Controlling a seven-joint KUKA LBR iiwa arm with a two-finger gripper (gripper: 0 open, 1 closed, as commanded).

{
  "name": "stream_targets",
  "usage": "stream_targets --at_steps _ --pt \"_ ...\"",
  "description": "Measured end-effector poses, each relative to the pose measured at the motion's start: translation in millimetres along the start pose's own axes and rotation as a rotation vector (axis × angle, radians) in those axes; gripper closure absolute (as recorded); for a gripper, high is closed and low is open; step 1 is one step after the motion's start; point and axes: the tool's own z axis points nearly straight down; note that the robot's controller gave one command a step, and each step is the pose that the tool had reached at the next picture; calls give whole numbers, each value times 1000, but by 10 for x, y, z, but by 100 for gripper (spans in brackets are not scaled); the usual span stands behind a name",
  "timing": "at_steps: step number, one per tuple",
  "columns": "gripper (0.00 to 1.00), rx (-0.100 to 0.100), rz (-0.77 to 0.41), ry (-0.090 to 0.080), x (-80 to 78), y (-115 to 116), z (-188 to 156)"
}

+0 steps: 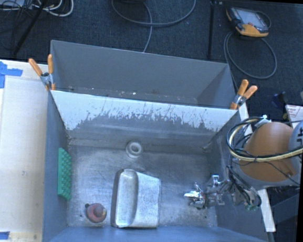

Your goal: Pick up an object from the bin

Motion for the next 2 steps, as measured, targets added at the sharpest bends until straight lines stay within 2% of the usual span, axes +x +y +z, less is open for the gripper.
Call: stream_targets --at_steps 1,2 --pt "100 0 -54 -4 -10 343 -1092" --pt "100 2 -70 -6 -5 375 -2061"
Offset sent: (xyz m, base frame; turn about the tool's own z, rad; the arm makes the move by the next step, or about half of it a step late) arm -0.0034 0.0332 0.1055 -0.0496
